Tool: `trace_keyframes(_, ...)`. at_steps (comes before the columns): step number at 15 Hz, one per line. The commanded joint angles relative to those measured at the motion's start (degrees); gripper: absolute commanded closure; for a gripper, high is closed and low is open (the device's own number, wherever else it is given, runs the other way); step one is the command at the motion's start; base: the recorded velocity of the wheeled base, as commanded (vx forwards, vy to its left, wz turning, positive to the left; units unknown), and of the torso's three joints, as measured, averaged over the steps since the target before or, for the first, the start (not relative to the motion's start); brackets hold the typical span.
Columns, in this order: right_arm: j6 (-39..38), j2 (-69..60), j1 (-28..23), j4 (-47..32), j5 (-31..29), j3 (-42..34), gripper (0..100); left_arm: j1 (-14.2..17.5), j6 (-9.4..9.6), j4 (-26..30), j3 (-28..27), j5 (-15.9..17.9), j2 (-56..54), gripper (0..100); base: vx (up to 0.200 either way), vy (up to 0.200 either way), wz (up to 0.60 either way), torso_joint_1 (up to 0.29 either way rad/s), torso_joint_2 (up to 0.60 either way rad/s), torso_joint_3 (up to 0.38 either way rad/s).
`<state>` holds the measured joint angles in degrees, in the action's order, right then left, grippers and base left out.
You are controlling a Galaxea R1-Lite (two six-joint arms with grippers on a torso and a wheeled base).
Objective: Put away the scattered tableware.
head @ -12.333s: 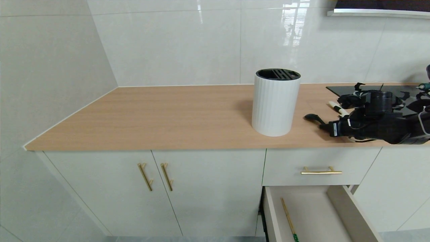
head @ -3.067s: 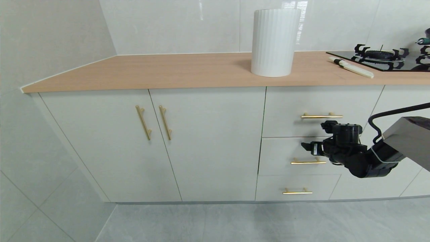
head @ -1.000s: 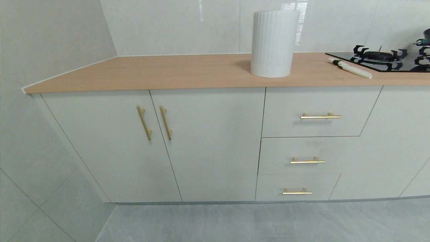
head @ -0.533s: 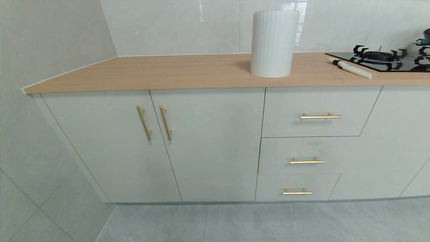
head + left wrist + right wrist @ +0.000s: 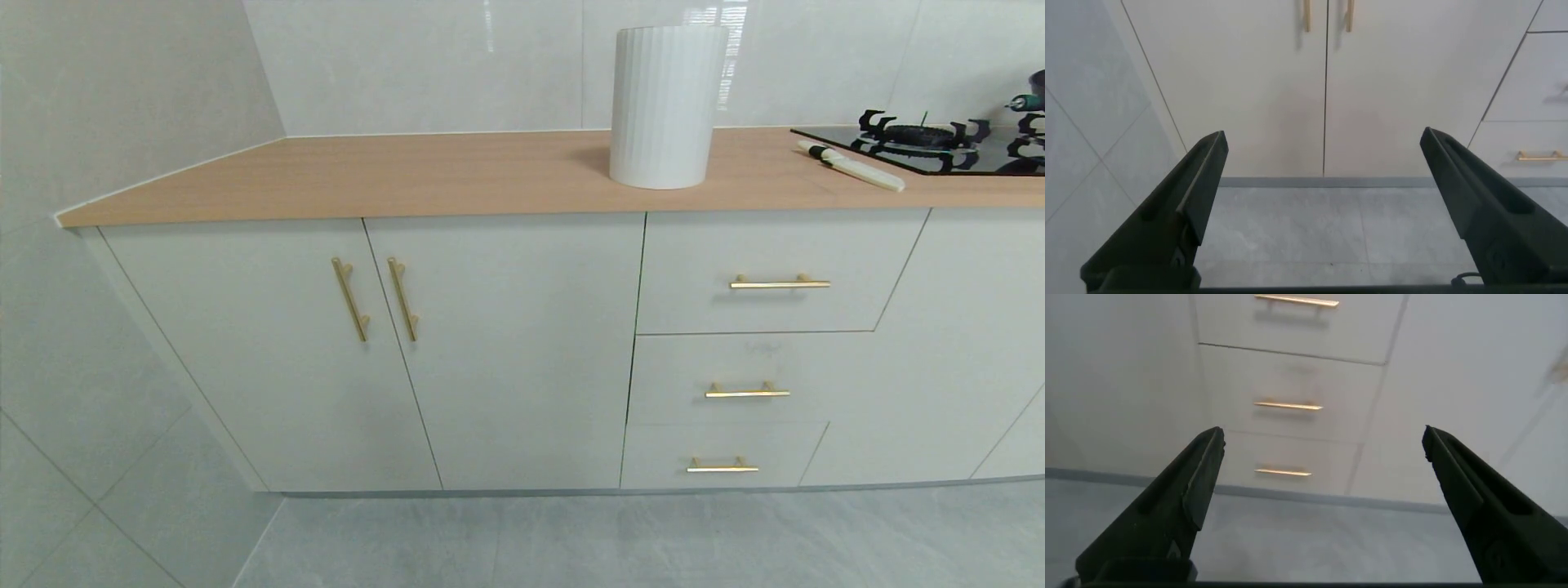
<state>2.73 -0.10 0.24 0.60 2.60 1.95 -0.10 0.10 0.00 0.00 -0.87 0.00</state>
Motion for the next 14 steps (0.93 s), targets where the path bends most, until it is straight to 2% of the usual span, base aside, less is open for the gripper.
trace_keyframes(1, -4.31, 0.10, 0.02, 0.02, -0.40, -0.98, 0, 0.01, -0.01, 0.00, 0.00, -0.01, 0.09, 0, 0.000, 0.000, 0.00, 0.000, 0.00, 0.000)
trace_keyframes(4, -6.42, 0.10, 0.02, 0.11, -1.98, -1.16, 0, 0.01, -0.01, 0.00, 0.00, -0.01, 0.09, 0, 0.000, 0.000, 0.00, 0.000, 0.00, 0.000)
trace_keyframes(5, -1.41, 0.10, 0.02, 0.02, -1.01, -1.16, 0, 0.01, -0.10, 0.00, 0.00, -0.01, 0.09, 0, 0.000, 0.000, 0.00, 0.000, 0.00, 0.000)
trace_keyframes(6, 0.17, 0.10, 0.02, -0.42, -0.14, -1.95, 0, 0.01, -0.01, 0.00, 0.00, -0.01, 0.09, 0, 0.000, 0.000, 0.00, 0.000, 0.00, 0.000)
trace_keyframes(10, -3.96, 0.10, 0.02, -0.42, -2.07, -1.95, 0, 0.01, 0.17, 0.00, -0.09, -0.01, 0.09, 0, 0.000, 0.000, 0.00, 0.000, 0.00, 0.000)
trace_keyframes(13, -3.70, 0.10, 0.02, -0.42, -2.07, -1.95, 0, 0.01, -0.01, 0.00, -0.09, -0.01, 0.09, 0, 0.000, 0.000, 0.00, 0.000, 0.00, 0.000)
trace_keyframes(14, -3.79, 0.10, 0.02, -0.51, -2.07, -1.95, 0, 0.01, -0.01, 0.00, -0.09, -0.01, 0.09, 0, 0.200, 0.000, 0.00, 0.007, 0.01, 0.002)
